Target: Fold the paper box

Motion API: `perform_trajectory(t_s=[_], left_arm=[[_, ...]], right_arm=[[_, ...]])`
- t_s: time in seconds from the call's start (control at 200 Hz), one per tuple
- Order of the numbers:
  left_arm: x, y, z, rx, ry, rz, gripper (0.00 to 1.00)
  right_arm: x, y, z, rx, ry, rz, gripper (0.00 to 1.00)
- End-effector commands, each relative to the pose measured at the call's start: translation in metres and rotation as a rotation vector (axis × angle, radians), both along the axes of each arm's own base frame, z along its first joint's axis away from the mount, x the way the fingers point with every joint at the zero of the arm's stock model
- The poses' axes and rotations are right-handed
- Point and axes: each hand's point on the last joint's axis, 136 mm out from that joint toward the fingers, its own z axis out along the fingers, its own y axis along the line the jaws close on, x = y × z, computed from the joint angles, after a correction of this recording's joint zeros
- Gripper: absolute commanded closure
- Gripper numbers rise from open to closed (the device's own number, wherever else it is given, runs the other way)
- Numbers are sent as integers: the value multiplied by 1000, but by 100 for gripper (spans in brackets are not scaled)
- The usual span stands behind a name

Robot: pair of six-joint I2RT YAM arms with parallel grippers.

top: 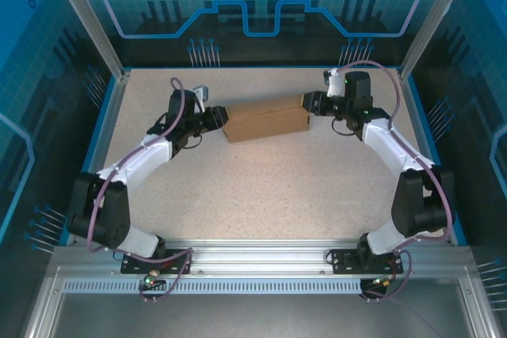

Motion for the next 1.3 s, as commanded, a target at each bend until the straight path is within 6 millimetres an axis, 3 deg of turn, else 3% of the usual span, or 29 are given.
perform_trajectory(t_s=[0.0, 0.225, 0.645, 0.955, 1.121, 1.296], left_arm=[[13, -46, 34, -45, -122, -191, 60], [10, -47, 11, -7, -137, -209, 60], [-36, -58, -29, -24, -105, -246, 59], [-63, -42, -96, 24, 7, -185, 54], [-70, -32, -108, 52, 25, -146, 46], [-73, -16, -89, 124, -20, -106, 32]], right_arm=[[-5, 43, 20, 49, -77, 220, 67], [-10, 41, -17, -22, -49, 268, 67], [-58, 23, -85, -60, 64, 211, 63], [-85, -7, -157, -119, 266, 65, 57], [-85, -24, -158, -160, 289, -9, 52], [-85, -41, -125, -251, 206, -70, 43]])
